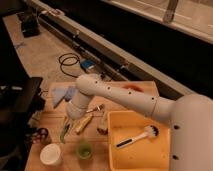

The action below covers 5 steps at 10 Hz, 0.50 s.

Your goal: Place pepper in plastic cup

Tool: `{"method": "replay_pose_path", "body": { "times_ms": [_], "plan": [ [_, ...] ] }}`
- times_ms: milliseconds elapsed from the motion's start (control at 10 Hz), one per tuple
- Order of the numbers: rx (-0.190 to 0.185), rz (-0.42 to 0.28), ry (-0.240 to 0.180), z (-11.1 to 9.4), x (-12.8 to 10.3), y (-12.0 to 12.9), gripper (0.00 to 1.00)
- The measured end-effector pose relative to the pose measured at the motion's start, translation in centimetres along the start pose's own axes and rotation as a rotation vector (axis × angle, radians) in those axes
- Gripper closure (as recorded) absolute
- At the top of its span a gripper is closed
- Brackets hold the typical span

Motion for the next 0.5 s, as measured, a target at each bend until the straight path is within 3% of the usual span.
{"method": "replay_pose_path", "body": {
  "times_ms": [400,500],
  "plan": [
    [-0.003,0.004,0.005,0.05,-0.01,-0.1,1.0],
    [-0.025,0.013,0.012,0.37,-0.41,-0.2,1.0]
  ]
}}
